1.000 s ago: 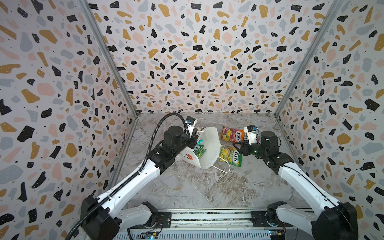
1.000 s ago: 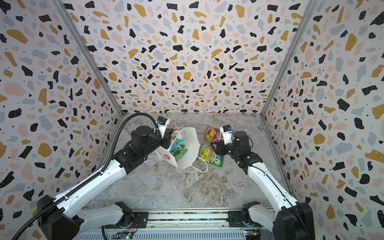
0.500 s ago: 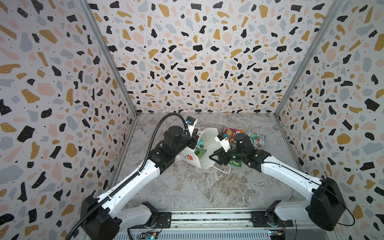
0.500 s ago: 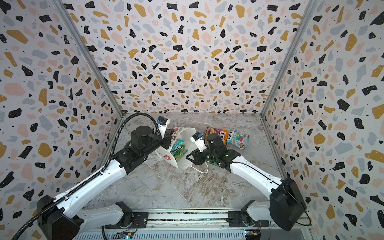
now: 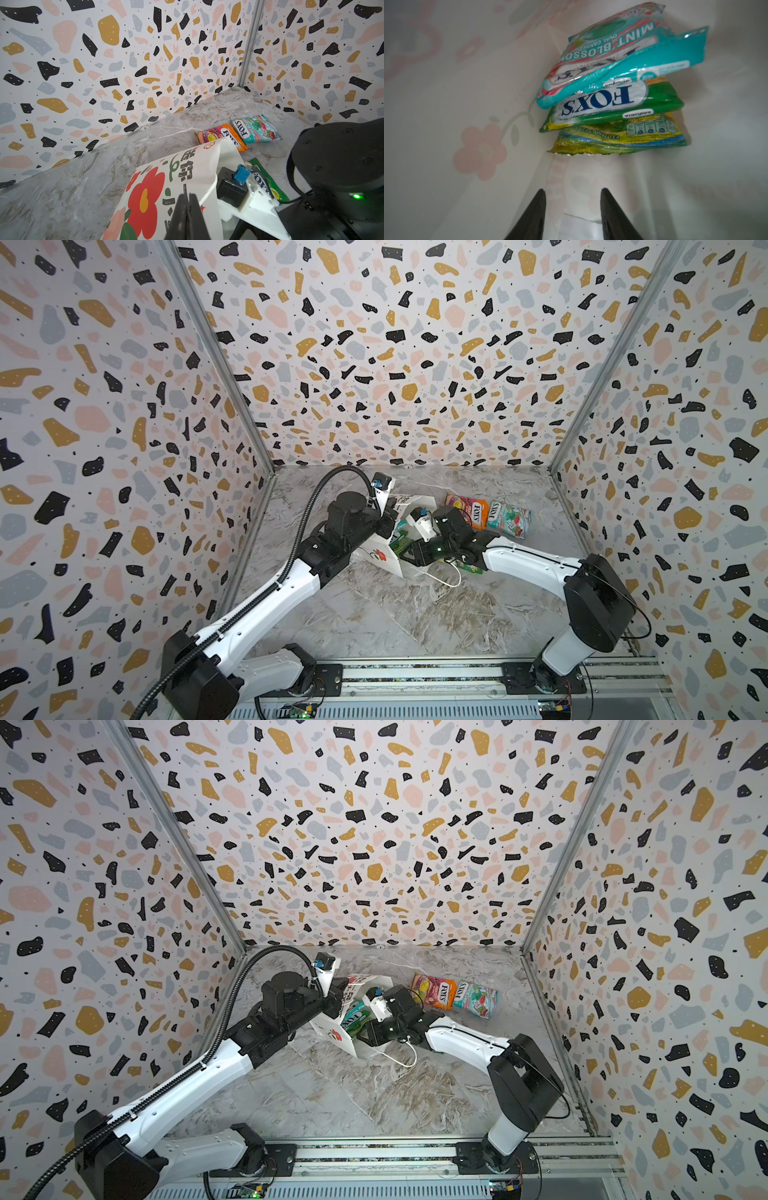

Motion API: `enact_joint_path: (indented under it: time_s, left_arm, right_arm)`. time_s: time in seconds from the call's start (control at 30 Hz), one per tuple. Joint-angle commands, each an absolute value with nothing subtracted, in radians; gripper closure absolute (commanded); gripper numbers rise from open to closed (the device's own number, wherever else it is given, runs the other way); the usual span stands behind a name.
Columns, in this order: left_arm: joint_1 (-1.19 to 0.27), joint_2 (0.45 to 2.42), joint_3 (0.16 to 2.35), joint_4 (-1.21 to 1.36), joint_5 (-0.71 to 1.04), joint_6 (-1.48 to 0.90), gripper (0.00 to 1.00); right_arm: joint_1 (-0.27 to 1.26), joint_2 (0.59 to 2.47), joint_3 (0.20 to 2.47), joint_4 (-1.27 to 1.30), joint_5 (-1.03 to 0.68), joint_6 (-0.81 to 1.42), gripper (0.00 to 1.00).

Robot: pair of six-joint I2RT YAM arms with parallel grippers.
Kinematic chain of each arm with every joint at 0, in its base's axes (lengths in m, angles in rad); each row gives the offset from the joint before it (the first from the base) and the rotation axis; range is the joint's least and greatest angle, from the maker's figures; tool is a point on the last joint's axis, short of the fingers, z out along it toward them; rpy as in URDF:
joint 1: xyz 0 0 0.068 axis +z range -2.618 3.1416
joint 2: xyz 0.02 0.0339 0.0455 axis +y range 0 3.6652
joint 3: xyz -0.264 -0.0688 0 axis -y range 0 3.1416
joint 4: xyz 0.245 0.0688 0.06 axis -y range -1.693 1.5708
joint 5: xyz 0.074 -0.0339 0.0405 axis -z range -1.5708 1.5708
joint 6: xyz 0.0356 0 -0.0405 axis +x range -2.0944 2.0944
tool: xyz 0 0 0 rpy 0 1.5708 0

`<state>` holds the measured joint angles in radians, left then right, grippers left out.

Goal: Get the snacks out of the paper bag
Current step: 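Move the right gripper back over the bag and lower it inside, then grasp the teal Mint Blossom packet in the bag with the right gripper and lift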

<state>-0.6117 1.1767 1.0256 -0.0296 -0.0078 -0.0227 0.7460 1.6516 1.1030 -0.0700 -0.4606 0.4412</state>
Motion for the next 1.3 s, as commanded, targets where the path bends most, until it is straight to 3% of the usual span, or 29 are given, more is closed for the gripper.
enact_joint_path:
  time_s: [0.0, 0.2, 0.53, 1.27]
  left_arm:
    - [-0.613, 1.178, 1.042, 0.004, -0.006, -0.031, 1.0]
    - [-0.612, 1.18, 1.043, 0.005, 0.0, -0.032, 1.0]
    - [-0.612, 1.181, 1.043, 0.005, 0.008, -0.032, 1.0]
    - [-0.612, 1.186, 1.043, 0.004, 0.03, -0.026, 1.0]
  right_arm:
    - [0.749, 1.658, 1.149, -0.021, -0.472, 0.585, 0.56]
    - [0.745, 1.702, 1.156, 0.098, -0.467, 0.797, 0.57]
    - [0.735, 1.79, 1.214, 0.201, -0.464, 0.968, 0.58]
    - [0.713, 1.891, 1.276, 0.223, -0.374, 1.044, 0.52]
